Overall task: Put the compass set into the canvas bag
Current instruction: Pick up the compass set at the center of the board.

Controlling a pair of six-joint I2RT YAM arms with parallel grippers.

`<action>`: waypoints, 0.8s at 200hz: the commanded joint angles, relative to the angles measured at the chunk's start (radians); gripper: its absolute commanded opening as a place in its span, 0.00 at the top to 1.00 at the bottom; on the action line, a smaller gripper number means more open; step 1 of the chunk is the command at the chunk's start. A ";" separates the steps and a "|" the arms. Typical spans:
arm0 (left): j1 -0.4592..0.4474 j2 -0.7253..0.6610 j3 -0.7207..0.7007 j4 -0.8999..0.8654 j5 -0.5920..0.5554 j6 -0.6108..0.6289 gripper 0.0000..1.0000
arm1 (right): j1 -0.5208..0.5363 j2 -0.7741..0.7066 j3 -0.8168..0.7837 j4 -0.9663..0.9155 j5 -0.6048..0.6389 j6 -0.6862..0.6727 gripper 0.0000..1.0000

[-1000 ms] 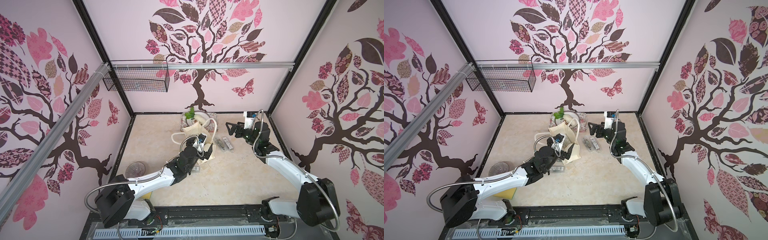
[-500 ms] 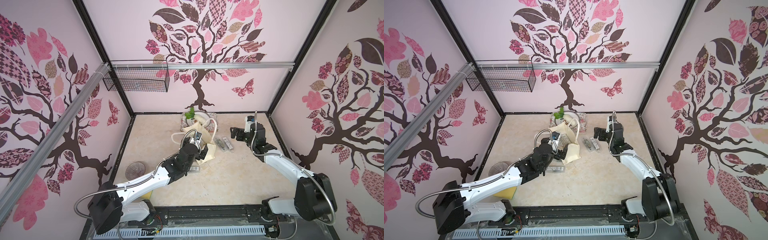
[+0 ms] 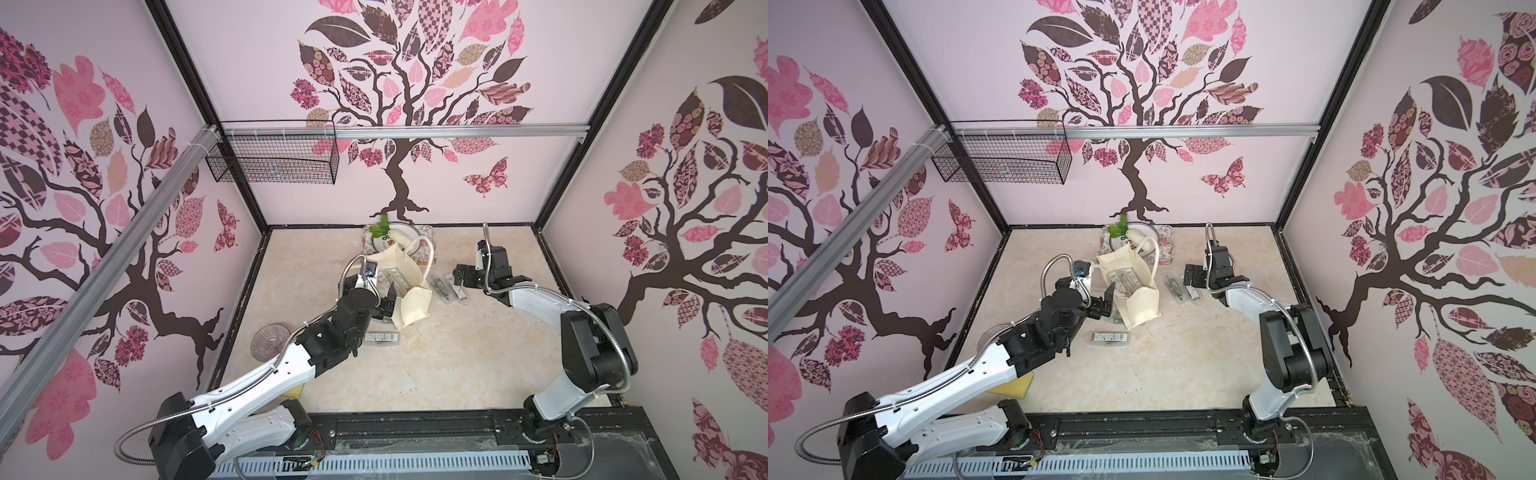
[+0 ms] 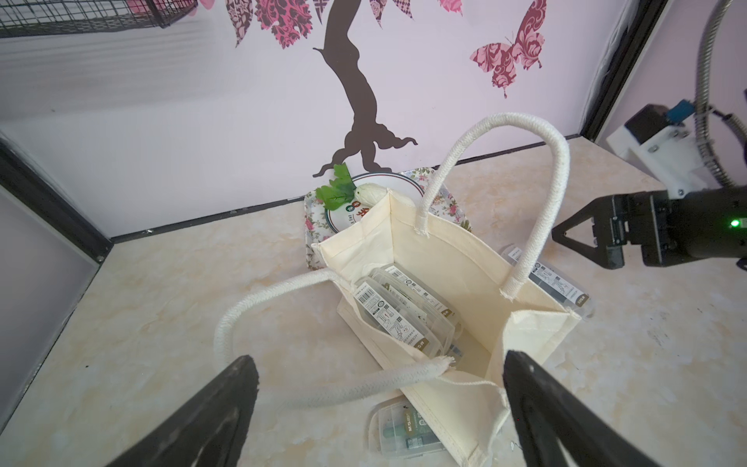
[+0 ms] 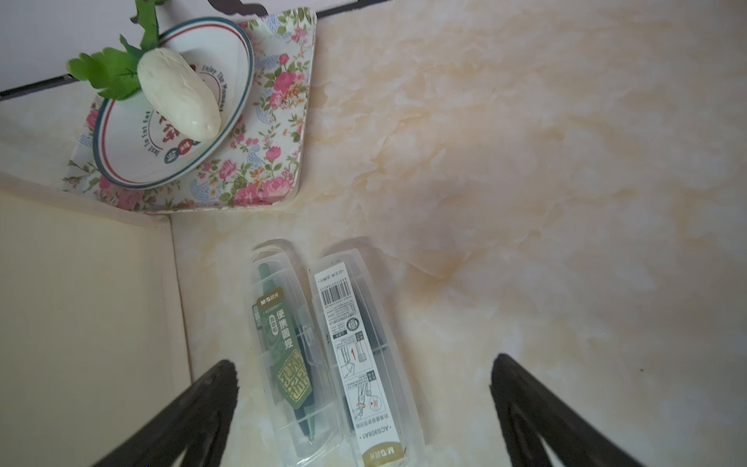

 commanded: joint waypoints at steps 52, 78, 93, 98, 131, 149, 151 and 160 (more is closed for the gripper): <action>0.014 -0.012 -0.024 -0.030 -0.013 -0.033 0.03 | -0.001 0.207 0.186 -0.175 0.014 0.011 0.13; 0.015 -0.021 -0.031 -0.034 -0.016 -0.032 0.03 | -0.001 0.269 0.245 -0.243 0.018 0.004 0.18; 0.017 -0.025 -0.035 -0.034 -0.018 -0.032 0.03 | -0.002 0.303 0.278 -0.294 0.021 0.000 0.20; 0.018 -0.025 -0.036 -0.035 -0.019 -0.032 0.03 | -0.001 0.311 0.286 -0.302 0.016 -0.005 0.21; 0.021 -0.026 -0.042 -0.039 -0.018 -0.033 0.03 | 0.004 0.326 0.271 -0.308 0.007 -0.015 0.23; 0.021 -0.024 -0.045 -0.038 -0.019 -0.034 0.02 | 0.007 0.336 0.269 -0.323 0.005 -0.025 0.24; 0.023 -0.025 -0.045 -0.038 -0.018 -0.034 0.03 | 0.009 0.338 0.267 -0.322 0.006 -0.025 0.24; 0.023 -0.024 -0.047 -0.040 -0.019 -0.032 0.03 | 0.011 0.341 0.263 -0.325 0.019 -0.025 0.24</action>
